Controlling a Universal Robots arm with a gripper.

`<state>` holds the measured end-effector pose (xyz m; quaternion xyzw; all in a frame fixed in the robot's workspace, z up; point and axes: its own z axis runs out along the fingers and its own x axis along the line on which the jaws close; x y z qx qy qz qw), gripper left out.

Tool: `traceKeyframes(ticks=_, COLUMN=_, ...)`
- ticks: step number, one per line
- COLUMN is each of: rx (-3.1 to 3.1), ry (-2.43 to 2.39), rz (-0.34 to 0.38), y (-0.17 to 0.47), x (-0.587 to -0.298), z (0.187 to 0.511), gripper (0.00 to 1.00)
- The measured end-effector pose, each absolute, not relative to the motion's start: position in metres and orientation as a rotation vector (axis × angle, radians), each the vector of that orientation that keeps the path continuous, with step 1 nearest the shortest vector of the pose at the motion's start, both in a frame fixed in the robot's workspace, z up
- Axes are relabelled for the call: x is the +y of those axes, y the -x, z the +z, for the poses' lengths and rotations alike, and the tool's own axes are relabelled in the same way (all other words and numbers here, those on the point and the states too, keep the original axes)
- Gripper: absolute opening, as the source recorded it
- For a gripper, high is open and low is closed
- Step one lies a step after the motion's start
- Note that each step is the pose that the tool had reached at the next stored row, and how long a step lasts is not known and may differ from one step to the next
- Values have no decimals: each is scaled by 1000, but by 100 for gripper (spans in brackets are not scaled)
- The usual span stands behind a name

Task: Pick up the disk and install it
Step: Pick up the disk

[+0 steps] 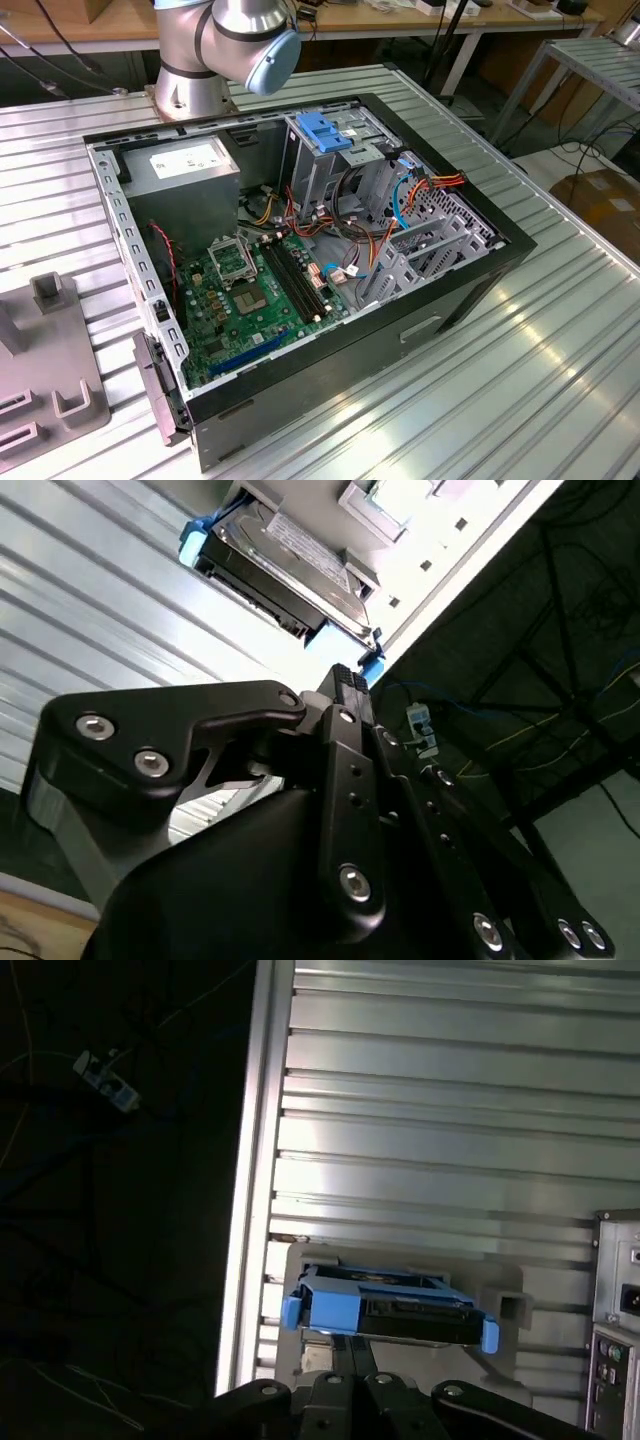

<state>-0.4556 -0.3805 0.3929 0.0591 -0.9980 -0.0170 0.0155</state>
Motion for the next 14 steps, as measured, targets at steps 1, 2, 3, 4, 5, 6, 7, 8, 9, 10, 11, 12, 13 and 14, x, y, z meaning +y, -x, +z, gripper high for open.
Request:
traceKeyframes(ticks=1, rx=-3103, ry=-212, rz=-52, y=456, x=-380, z=393, gripper=11)
traceKeyframes(ticks=2, rx=-3099, ry=-254, rz=-52, y=456, x=-380, z=393, gripper=11)
traceKeyframes(ticks=3, rx=-3096, ry=-284, rz=-51, y=456, x=-380, z=393, gripper=11)
traceKeyframes(ticks=4, rx=-3090, ry=-344, rz=-50, y=456, x=-380, z=393, gripper=11)
traceKeyframes(ticks=5, rx=-3085, ry=-378, rz=-50, y=456, x=-380, z=393, gripper=11)
traceKeyframes(ticks=6, rx=-3081, ry=-406, rz=-49, y=456, x=-380, z=393, gripper=11)
traceKeyframes(ticks=7, rx=-3077, ry=-434, rz=-48, y=456, x=-380, z=393, gripper=11)
traceKeyframes(ticks=8, rx=-3073, ry=-463, rz=-47, y=456, x=-380, z=392, gripper=11)
traceKeyframes(ticks=9, rx=-3067, ry=-496, rz=-46, y=456, x=-380, z=392, gripper=11)
traceKeyframes(ticks=10, rx=-3062, ry=-525, rz=-46, y=456, x=-380, z=392, gripper=11)
traceKeyframes(ticks=11, rx=-3055, ry=-561, rz=-45, y=456, x=-380, z=392, gripper=11)
traceKeyframes(ticks=12, rx=-3049, ry=-590, rz=-45, y=456, x=-380, z=392, gripper=11)
traceKeyframes(ticks=13, rx=-3034, ry=-661, rz=-43, y=456, x=-380, z=392, gripper=11)
traceKeyframes(ticks=14, rx=-3023, ry=-708, rz=-43, y=456, x=-381, z=392, gripper=11)
